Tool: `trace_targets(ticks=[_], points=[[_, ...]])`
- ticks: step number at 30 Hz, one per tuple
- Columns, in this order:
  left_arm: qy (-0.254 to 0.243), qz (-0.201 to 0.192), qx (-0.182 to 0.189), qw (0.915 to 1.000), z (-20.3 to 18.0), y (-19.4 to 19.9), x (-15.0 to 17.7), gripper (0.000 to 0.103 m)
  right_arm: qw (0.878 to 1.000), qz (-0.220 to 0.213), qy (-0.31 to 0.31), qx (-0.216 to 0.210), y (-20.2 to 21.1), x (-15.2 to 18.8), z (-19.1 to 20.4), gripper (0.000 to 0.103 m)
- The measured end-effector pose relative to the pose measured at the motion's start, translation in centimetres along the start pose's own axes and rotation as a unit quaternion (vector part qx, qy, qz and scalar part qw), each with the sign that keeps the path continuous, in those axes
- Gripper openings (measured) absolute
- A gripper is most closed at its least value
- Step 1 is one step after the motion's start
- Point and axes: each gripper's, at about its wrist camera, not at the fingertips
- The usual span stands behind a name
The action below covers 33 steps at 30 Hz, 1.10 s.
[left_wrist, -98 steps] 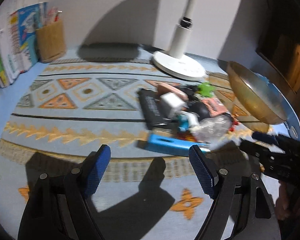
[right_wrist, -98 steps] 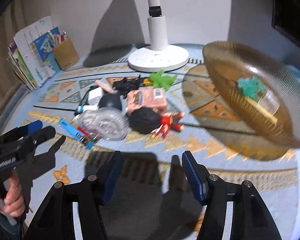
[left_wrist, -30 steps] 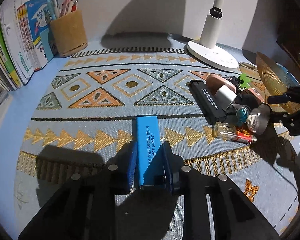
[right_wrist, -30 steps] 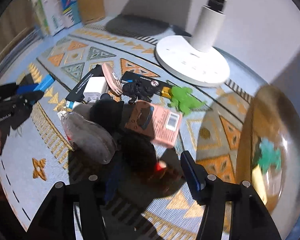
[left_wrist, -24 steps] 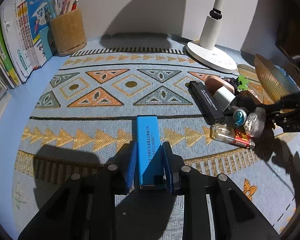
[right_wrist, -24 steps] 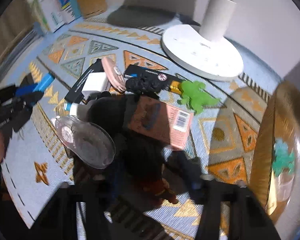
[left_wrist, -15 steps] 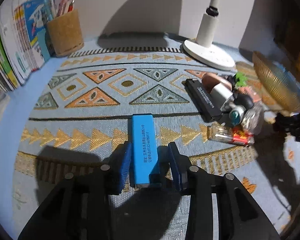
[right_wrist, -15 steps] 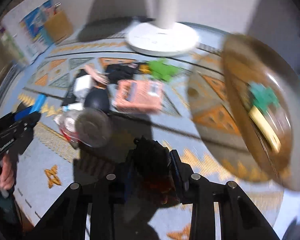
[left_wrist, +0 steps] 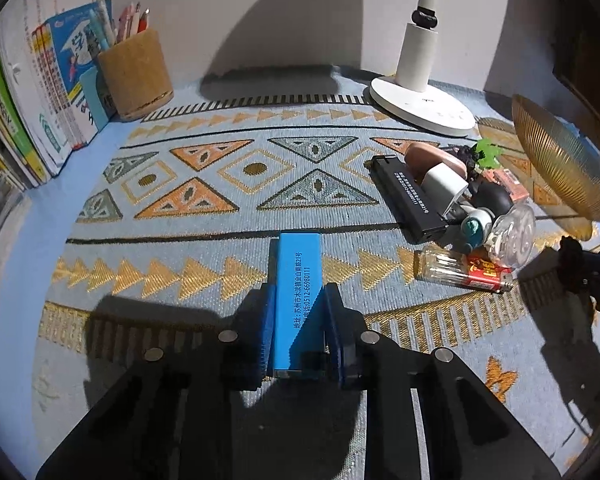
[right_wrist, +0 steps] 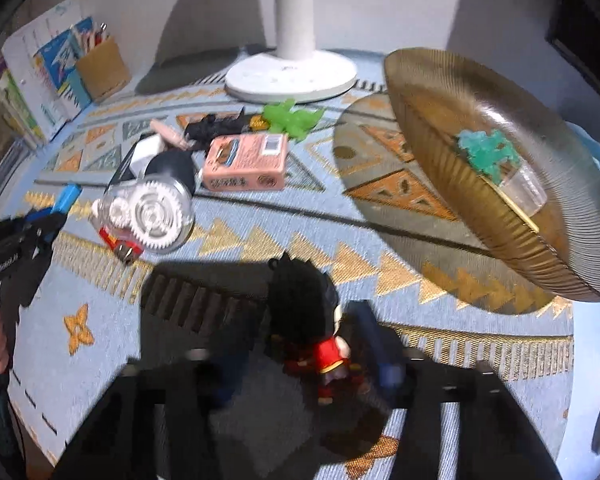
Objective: Organize rigid objects
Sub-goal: 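Drop the blue lighter and figurine into the amber bowl, opening both grippers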
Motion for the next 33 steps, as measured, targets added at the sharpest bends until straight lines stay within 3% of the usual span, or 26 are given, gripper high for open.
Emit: trace_targets(ticks=[6, 13, 19, 23, 28, 33], points=[[-0.006, -0.042, 0.019, 0.9989, -0.6, 2.6, -0.1, 0.021, 0.999, -0.013, -0.015, -0.041, 1.8, 0.8, 0.4, 0.032], [-0.017, -0.113, 0.035, 0.9929, -2.4, 7.6, -3.1, 0.021, 0.993, -0.099, -0.048, -0.047, 8.7, -0.6, -1.7, 0.032], [-0.058, -0.21, 0.055, 0.9745, -7.1, 13.4, -9.9, 0.021, 0.975, -0.196, -0.109, -0.011, 16.5, -3.7, -7.0, 0.032], [-0.077, -0.25, 0.094, 0.9606, -11.7, 15.1, -14.9, 0.021, 0.961, -0.226, -0.159, 0.019, 19.1, -5.7, -10.9, 0.032], [-0.086, -0.229, 0.146, 0.9585, -17.2, 11.7, -19.3, 0.021, 0.956, -0.207, -0.203, 0.034, 17.9, -8.0, -14.7, 0.032], [-0.09, -0.147, 0.195, 0.9654, -21.8, 3.7, -19.8, 0.021, 0.963, -0.146, -0.223, 0.043, 13.3, -8.1, -16.9, 0.032]])
Point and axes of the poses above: each gripper's, at about its wrist camera, not at the fingertips, and y roughly against the way its jaws point, z to its left, x to its underside, and after that the axes turned 15 degrees about -y, right-handed
